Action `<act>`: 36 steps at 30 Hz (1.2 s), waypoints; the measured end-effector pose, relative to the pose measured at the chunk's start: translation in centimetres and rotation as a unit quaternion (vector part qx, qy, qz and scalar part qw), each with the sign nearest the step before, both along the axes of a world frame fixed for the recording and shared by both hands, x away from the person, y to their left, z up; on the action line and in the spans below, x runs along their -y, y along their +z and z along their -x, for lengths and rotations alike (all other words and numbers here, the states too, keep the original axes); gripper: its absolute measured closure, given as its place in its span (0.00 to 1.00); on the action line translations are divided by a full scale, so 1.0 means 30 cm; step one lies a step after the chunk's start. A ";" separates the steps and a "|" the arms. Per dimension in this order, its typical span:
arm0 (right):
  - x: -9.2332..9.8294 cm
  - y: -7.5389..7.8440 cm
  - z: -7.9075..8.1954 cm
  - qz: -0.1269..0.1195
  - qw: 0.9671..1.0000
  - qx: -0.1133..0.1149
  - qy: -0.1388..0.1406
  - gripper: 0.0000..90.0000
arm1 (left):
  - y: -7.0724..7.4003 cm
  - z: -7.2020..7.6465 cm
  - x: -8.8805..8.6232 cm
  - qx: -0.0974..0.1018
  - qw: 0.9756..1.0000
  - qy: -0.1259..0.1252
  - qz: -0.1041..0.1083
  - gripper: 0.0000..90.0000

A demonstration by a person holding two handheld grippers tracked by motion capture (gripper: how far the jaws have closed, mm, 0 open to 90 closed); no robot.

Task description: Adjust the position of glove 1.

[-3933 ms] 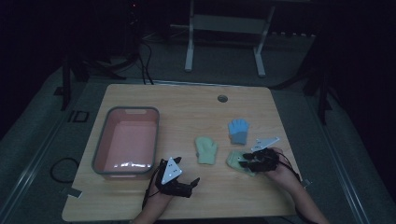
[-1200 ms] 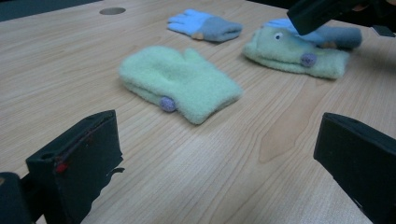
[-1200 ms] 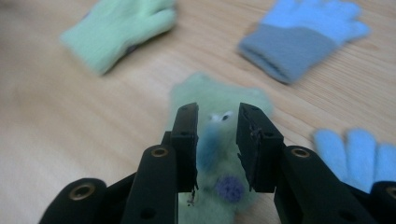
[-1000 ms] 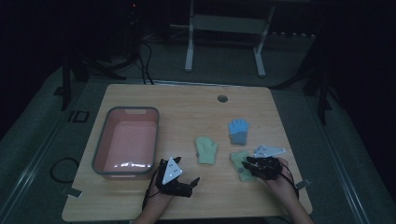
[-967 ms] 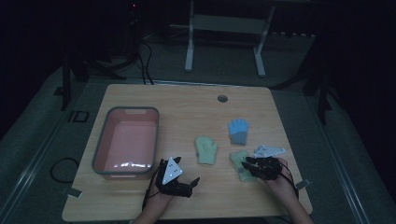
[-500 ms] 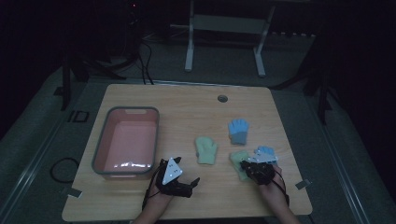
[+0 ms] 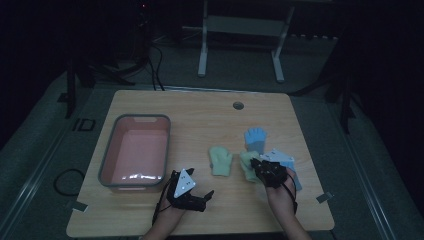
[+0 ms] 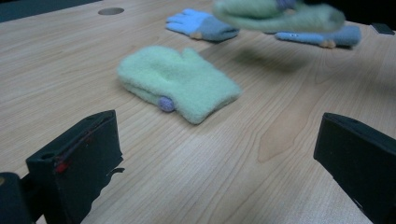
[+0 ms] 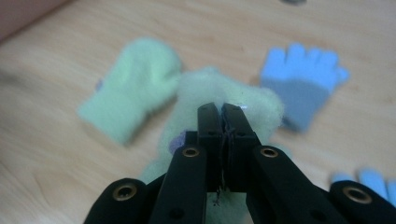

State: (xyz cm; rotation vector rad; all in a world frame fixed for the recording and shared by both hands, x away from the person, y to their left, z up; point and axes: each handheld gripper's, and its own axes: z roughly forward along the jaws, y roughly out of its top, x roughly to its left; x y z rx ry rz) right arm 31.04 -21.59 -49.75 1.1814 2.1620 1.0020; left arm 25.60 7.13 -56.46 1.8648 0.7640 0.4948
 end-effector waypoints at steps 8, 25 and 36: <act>-0.089 0.070 -0.037 -0.007 1.000 0.021 0.004 0.97 | 0.000 0.001 0.000 0.002 1.000 -0.001 -0.001 0.01; -0.312 0.059 -0.068 0.002 1.000 0.027 0.008 0.97 | 0.000 0.001 -0.003 0.001 1.000 -0.002 0.003 0.01; -0.324 -0.021 -0.094 0.001 1.000 -0.005 -0.003 0.97 | 0.000 -0.001 -0.004 0.000 1.000 -0.001 0.006 0.01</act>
